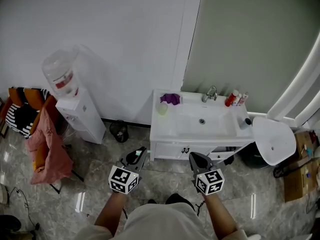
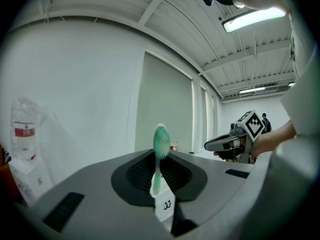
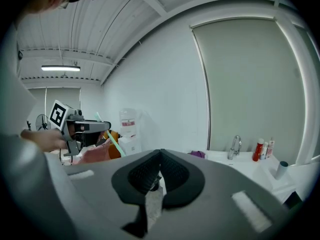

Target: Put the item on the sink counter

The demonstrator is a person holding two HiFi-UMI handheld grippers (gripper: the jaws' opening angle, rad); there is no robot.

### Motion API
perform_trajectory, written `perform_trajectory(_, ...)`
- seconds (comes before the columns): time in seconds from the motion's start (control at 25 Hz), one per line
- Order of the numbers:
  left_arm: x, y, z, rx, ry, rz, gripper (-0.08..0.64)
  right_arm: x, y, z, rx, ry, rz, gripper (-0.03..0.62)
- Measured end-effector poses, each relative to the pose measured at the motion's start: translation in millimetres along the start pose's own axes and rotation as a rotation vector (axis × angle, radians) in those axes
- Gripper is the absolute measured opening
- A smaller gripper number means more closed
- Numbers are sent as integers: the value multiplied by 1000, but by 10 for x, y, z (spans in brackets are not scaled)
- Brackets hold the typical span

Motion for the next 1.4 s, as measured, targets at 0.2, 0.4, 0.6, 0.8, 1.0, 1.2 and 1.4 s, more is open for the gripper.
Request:
perform_trajectory(0.2, -11, 97, 59, 4, -1, 5, 32, 4, 113, -104, 1, 3, 4, 11)
perform_trajectory(0.4, -69, 210, 192, 46, -3, 28, 32, -9, 343, -250, 30, 16, 3, 11)
perform_trajectory(0.6, -76, 427, 312, 91, -3, 44, 32, -7, 642, -452, 79, 25, 8, 11)
perform_trajectory(0.8, -35, 800, 421, 129, -11, 52, 32, 28, 945, -780, 119, 27, 22, 11)
perform_trajectory(1.0, -38, 1169, 405, 151, -17, 67, 32, 83, 1160, -1128, 150, 36, 17, 11)
perform_trajectory(1.2, 5, 1564, 363, 169, -25, 73, 32, 100, 1339, -1456, 189, 51, 19, 11)
perform_trajectory(1.4, -65, 1878, 328, 197, -38, 87, 32, 40, 1440, -1806, 204, 67, 23, 11)
Point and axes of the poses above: the fingertips, and each gripper's own axes: y forward along the fingers, z to its left, x out of its top, the point moved 2 cm from there along -y, backward along the fingers, and after that the axes turned 4 degrees about -z, right-handed, at the moved point
